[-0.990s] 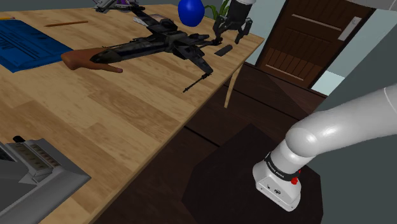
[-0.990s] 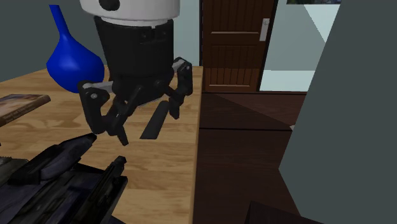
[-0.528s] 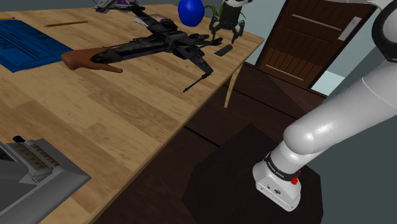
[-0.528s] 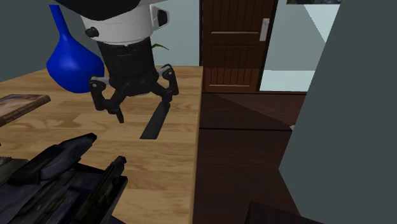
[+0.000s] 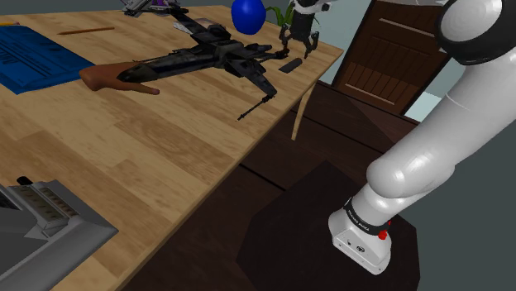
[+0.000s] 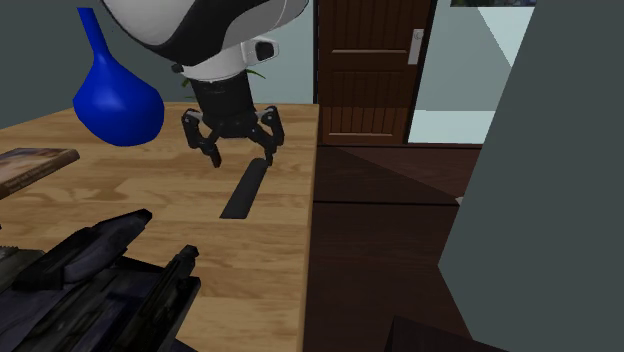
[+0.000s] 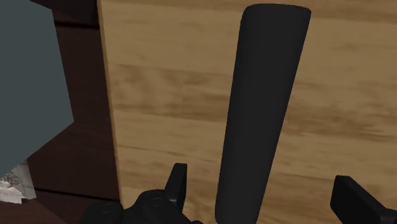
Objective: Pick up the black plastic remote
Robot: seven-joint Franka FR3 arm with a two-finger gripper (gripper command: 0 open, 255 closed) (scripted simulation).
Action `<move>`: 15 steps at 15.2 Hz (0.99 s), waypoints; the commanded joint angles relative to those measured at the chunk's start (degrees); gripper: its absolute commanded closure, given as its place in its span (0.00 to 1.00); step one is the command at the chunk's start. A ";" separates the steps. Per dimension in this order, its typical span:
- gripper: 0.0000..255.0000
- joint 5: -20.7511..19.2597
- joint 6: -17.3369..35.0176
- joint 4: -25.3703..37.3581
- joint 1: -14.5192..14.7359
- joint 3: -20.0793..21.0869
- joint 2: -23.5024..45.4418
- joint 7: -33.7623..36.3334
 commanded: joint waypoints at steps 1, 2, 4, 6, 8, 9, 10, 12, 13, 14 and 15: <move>0.00 -0.41 0.55 0.72 -0.38 -0.43 1.58 2.09; 0.00 -0.47 1.30 0.00 -0.38 -0.45 1.61 2.25; 0.00 -0.60 2.77 -1.41 -0.41 -0.48 1.71 2.56; 0.00 -0.75 4.23 -2.75 -0.43 -0.51 1.86 2.88; 0.00 -0.87 5.38 -3.77 -0.45 -0.53 2.01 3.13; 0.00 -0.87 5.38 -3.77 -0.45 -0.53 2.00 3.13; 1.00 -0.87 5.32 -3.64 -0.47 -0.55 2.07 3.08; 1.00 -0.86 5.31 -3.68 -0.47 -0.55 2.01 3.07; 1.00 -0.82 5.34 -3.99 -0.47 -0.54 1.73 3.07; 1.00 -0.85 5.48 -4.01 -0.48 -0.56 1.85 3.08; 1.00 -0.84 5.43 -4.05 -0.49 -0.56 1.76 3.06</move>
